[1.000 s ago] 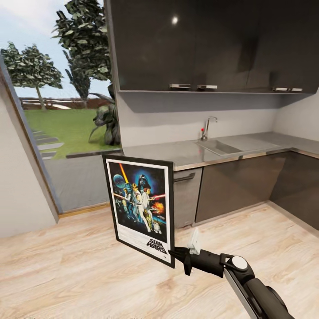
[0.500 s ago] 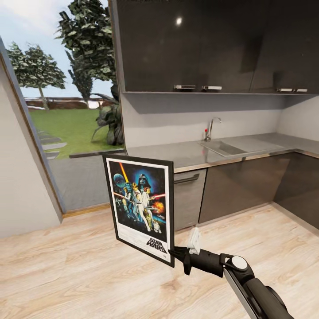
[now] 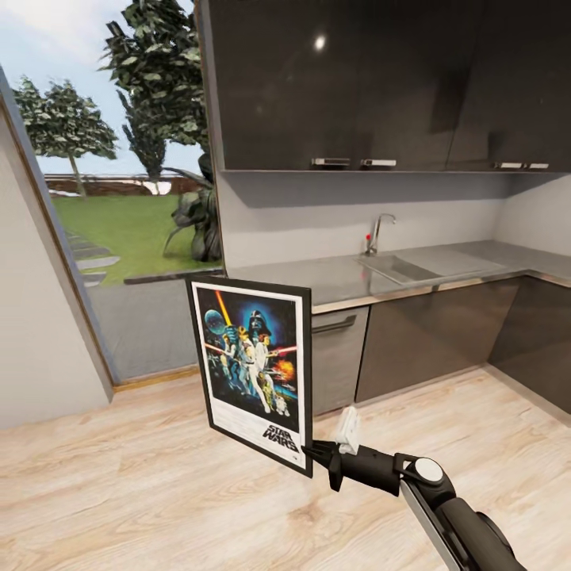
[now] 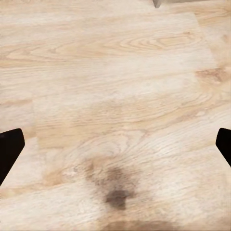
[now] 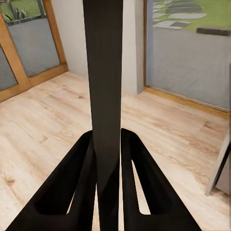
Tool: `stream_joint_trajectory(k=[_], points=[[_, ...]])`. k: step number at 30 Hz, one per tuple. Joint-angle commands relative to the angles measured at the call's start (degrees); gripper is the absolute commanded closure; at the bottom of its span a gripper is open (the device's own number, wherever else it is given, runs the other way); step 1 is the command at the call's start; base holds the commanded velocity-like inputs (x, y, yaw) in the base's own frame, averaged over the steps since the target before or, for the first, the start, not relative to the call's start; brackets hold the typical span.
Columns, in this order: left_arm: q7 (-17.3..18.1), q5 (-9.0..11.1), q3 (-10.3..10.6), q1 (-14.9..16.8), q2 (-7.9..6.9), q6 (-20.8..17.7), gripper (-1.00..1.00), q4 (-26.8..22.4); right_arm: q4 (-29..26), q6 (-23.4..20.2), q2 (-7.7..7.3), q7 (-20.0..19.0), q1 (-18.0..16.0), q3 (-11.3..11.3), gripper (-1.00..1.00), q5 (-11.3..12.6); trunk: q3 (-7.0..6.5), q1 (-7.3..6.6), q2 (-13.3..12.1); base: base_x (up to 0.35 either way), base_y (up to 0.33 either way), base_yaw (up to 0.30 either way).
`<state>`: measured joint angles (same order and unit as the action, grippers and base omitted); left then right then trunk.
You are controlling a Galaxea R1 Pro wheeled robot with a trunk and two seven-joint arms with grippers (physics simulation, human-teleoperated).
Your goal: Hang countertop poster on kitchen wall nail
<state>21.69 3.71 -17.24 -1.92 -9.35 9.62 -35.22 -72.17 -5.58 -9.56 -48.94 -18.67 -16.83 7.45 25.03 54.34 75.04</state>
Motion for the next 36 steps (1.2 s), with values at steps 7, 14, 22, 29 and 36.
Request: stream_joint_trajectory(k=[7,14,22,29,36], points=[[0.25,0.44,0.15,-0.01,-0.09,-5.59,-1.00,-3.15,-0.21,-1.11,-0.11,-0.27,-0.05,3.13,1.00,0.93,-1.21,-1.54,-2.79,0.000,0.000,0.000],[0.62,0.20,0.45,-0.02,-0.02,-8.94,-1.00,-2.66,-1.07,-1.41,-0.23,-0.72,-0.05,7.84,1.00,1.23,-2.47,-3.08,-5.60,0.000,0.000,0.000],[0.63,0.16,0.46,-0.04,0.03,-8.90,-1.00,-2.49,-1.44,-1.43,-0.33,-1.45,-0.05,7.92,1.00,1.26,-3.91,-4.84,-8.81,0.000,0.000,0.000],[0.63,0.15,0.46,-0.02,0.03,-8.67,-1.00,-2.48,-1.48,-1.43,-0.32,-1.51,-0.05,7.95,1.00,1.26,-5.16,-6.37,-11.61,0.000,0.000,0.000],[0.63,0.15,0.46,-0.02,0.01,-8.65,-1.00,-2.48,-1.54,-3.71,-0.24,-1.51,-0.05,7.80,1.00,1.17,-6.42,-7.91,-14.42,0.000,0.000,0.000]])
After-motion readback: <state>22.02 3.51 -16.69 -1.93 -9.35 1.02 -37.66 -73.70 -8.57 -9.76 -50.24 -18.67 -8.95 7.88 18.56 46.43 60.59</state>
